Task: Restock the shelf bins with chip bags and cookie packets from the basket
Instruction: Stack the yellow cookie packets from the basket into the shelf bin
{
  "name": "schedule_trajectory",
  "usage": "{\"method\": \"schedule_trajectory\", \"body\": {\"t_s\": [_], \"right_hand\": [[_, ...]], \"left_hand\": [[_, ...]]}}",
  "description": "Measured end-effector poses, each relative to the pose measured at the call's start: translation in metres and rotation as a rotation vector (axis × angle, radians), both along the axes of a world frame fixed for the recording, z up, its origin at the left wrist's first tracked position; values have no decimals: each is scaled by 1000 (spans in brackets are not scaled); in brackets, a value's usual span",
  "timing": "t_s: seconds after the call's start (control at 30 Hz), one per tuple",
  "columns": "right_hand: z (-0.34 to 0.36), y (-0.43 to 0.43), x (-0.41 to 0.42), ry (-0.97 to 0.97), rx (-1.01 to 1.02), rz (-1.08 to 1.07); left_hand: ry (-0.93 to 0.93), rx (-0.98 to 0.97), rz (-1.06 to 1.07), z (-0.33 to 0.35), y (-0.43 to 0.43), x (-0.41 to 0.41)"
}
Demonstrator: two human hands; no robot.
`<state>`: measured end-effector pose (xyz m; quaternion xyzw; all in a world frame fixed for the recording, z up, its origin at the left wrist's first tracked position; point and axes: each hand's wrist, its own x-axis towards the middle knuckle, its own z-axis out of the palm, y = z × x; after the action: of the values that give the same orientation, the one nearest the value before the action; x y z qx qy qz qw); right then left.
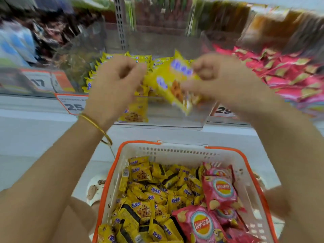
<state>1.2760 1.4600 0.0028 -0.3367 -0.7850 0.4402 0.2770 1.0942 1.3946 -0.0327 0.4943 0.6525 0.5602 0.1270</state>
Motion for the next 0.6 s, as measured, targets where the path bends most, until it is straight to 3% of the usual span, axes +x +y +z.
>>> {"method": "schedule_trajectory", "body": {"t_s": [0.07,0.17,0.23,0.3,0.47,0.6], "right_hand": [[14,22,-21,-54,202,-91],[-1,59,-59,-516,513,-151],[-25,77,-78,-793,556,-92],[-43,83,-87,-910,558,-29],[-49,86,-97,-856,548,-13],[-52,91,-100,-974,652,50]], "left_hand": [[285,-6,110,-5,9,-12],[686,-164,171,-32,11,-20],[846,-174,205,-42,9,-19],[901,-155,213,-45,7,-20],[946,-164,193,-46,6,-21],[947,-137,192,-46,8,-22]]}}
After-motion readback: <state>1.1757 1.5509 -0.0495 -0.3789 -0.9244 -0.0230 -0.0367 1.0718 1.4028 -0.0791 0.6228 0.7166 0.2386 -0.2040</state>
